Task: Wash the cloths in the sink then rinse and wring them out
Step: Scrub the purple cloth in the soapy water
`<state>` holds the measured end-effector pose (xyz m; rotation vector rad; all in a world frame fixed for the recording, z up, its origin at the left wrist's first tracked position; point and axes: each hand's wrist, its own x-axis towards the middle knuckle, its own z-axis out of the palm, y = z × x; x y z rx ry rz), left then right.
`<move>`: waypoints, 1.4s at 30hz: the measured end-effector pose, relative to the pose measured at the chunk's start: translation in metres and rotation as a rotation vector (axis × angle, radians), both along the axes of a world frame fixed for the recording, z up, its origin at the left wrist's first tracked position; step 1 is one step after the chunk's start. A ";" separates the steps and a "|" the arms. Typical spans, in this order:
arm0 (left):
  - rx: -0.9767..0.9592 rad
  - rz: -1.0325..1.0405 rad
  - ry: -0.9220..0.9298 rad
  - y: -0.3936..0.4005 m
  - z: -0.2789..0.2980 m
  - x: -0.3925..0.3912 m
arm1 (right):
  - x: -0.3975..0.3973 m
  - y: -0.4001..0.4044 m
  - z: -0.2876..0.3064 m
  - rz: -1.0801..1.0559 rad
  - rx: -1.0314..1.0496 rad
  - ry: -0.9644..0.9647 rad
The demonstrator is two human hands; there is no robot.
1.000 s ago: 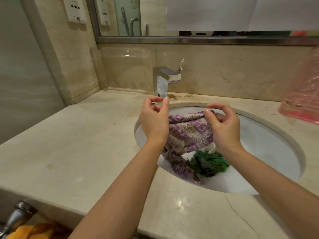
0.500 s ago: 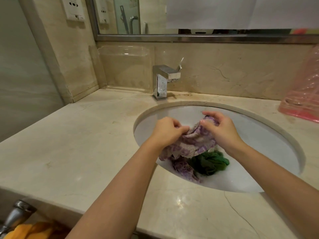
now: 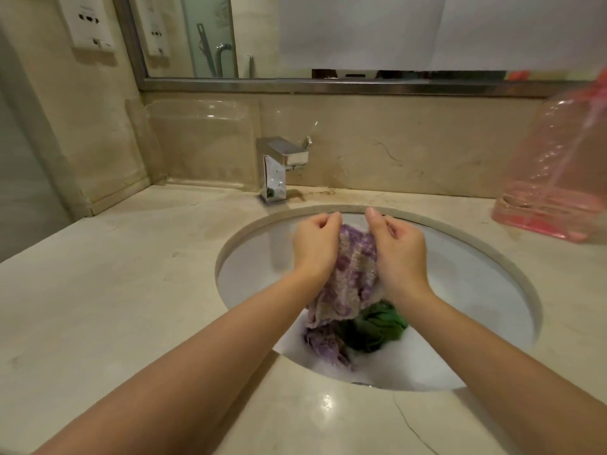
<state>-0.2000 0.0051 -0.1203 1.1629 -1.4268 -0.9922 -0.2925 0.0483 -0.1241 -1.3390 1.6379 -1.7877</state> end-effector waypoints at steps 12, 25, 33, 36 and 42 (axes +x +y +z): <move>0.483 -0.325 0.375 0.000 -0.013 -0.018 | -0.012 -0.034 -0.023 -0.151 0.081 0.641; 0.273 -1.106 -1.588 -0.012 -0.042 0.004 | -0.046 -0.020 -0.059 0.814 1.250 1.174; 0.013 -0.527 -0.856 -0.028 -0.025 0.011 | -0.066 -0.012 -0.020 0.350 0.491 0.300; 0.192 -0.375 -0.203 -0.024 -0.006 0.011 | -0.071 -0.008 -0.007 0.202 0.336 -0.185; 0.438 -0.267 0.225 -0.004 -0.008 -0.015 | -0.019 -0.008 -0.011 -0.034 0.078 0.055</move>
